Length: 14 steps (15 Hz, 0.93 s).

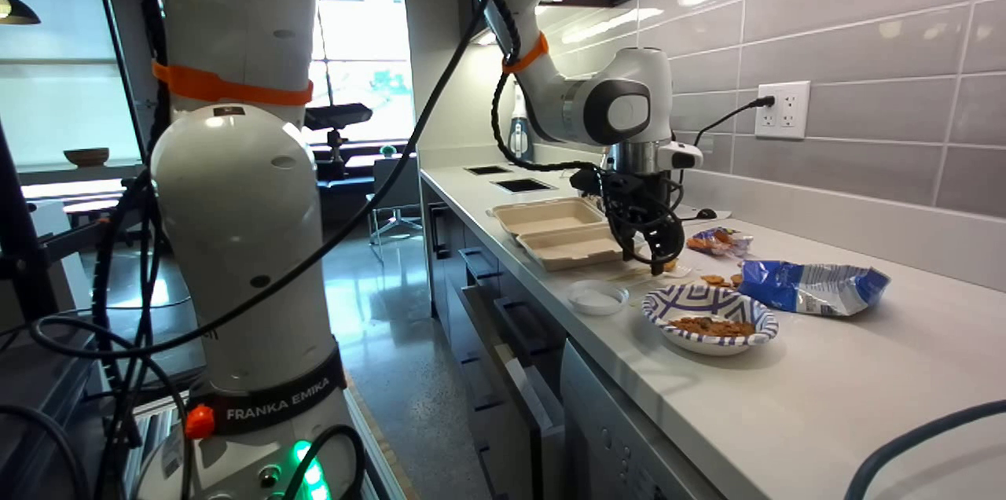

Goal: Use the white spoon to place one snack in the food pack.

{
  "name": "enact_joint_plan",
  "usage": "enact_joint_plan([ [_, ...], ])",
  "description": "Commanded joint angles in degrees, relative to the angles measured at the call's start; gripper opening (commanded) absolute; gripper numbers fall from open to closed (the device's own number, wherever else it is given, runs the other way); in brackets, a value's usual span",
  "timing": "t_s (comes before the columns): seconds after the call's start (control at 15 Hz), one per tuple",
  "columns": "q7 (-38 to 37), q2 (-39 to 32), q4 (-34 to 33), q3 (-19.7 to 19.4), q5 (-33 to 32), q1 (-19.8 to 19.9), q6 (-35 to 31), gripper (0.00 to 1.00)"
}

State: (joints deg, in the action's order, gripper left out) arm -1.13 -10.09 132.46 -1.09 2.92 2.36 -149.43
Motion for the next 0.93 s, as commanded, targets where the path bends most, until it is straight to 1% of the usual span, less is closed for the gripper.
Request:
enact_joint_plan([
  [0.0,-0.99,0.32,0.93,0.25,1.90,-0.25,-1.89,0.71],
  [0.13,-1.37,0.38,1.03,0.29,2.20,-0.34,-1.98,0.68],
  [0.4,-2.35,0.61,0.99,0.31,2.17,-0.62,-1.59,0.69],
  [0.87,-2.17,0.51,0.89,0.95,3.31,-0.51,-1.39,0.62],
])
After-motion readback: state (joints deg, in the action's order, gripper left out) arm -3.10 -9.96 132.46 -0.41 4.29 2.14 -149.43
